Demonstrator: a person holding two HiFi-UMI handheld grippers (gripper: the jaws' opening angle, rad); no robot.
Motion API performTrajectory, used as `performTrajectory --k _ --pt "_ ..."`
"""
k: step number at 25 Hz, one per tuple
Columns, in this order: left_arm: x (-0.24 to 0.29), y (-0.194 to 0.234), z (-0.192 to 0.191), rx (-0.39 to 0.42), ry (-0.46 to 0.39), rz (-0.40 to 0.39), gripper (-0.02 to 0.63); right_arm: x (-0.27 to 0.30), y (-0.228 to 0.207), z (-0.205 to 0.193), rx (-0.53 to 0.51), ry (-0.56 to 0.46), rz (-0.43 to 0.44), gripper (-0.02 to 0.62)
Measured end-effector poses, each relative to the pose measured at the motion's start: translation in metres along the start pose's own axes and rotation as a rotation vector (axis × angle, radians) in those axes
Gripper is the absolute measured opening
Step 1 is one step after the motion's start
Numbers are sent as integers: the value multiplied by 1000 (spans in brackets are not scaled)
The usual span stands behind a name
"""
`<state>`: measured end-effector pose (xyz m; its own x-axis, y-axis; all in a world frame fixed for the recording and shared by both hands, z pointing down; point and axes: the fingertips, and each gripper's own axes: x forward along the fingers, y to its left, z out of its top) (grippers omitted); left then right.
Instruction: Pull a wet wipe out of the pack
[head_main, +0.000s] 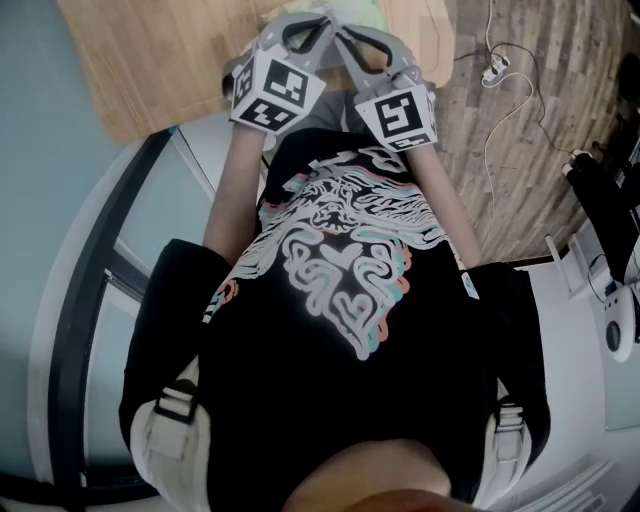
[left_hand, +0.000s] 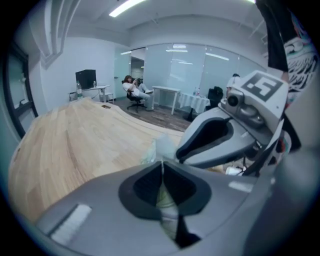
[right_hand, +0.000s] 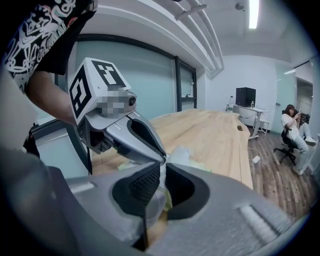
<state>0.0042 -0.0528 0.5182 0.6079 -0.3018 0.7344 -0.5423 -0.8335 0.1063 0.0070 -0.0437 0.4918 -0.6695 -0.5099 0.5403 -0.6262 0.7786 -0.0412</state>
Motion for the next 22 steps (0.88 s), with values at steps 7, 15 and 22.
performTrajectory --k 7,15,22 --pt "-1 3 -1 -65 -32 -33 -3 2 10 7 -6 -1 19 35" --pt "-7 10 2 -93 -55 -60 -3 17 14 7 -40 35 -3 35" --pt "-12 11 3 -115 -64 -67 -5 20 13 7 -31 38 5 35"
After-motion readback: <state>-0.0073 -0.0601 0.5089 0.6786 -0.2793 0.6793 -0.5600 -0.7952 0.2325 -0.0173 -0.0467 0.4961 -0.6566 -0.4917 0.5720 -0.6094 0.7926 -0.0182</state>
